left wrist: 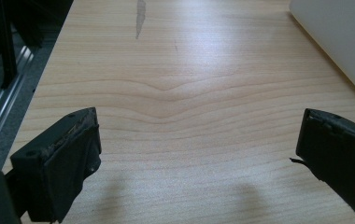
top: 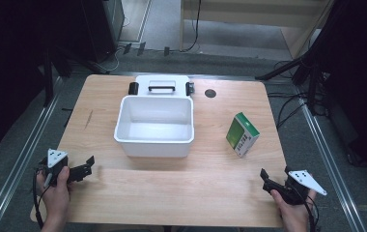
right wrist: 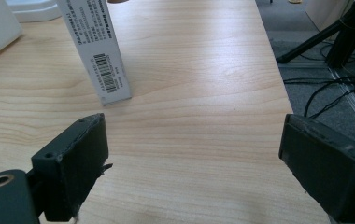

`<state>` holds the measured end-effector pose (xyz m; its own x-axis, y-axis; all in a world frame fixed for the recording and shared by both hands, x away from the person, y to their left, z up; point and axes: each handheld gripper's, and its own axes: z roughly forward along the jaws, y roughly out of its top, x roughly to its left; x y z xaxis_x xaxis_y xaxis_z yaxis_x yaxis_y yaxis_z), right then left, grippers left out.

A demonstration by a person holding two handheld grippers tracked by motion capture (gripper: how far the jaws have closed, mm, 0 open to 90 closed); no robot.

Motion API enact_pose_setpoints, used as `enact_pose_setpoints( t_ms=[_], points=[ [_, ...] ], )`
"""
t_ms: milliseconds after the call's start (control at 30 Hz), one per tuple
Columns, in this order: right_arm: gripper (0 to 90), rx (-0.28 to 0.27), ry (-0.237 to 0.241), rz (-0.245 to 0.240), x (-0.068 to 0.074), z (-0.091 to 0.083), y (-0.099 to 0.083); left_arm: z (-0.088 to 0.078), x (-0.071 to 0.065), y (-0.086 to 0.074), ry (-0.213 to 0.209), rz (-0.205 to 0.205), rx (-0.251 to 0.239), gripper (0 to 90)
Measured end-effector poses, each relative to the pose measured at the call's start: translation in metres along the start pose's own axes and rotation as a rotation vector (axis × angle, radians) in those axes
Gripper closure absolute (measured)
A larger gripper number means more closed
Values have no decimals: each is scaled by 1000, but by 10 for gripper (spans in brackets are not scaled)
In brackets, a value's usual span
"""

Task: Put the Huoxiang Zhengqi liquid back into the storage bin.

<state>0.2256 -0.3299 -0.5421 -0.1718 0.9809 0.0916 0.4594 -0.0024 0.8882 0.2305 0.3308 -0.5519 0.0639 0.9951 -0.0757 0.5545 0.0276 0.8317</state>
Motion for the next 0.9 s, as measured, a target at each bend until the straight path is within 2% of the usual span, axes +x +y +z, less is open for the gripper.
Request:
enact_pose_setpoints(
  t_ms=[133, 233, 500, 700, 767, 900],
  points=[
    [74, 2, -22, 14, -1, 2, 0, 0, 2, 0, -9, -16, -4, 9],
    [122, -4, -29, 7, 0, 1, 0, 0, 2, 0, -7, -15, -3, 9],
    [120, 8, -24, -3, 2, 2, -1, 0, 2, 0, -4, -16, -3, 9],
    [124, 16, -7, -14, 3, 2, 0, -1, 1, 0, 1, -12, -1, 9],
    [125, 18, 9, 6, 3, 0, 1, -1, 1, 0, 2, -12, -2, 9],
    [126, 31, 22, -3, 3, -1, 1, -1, 1, 0, 0, -11, -4, 9]
  ],
)
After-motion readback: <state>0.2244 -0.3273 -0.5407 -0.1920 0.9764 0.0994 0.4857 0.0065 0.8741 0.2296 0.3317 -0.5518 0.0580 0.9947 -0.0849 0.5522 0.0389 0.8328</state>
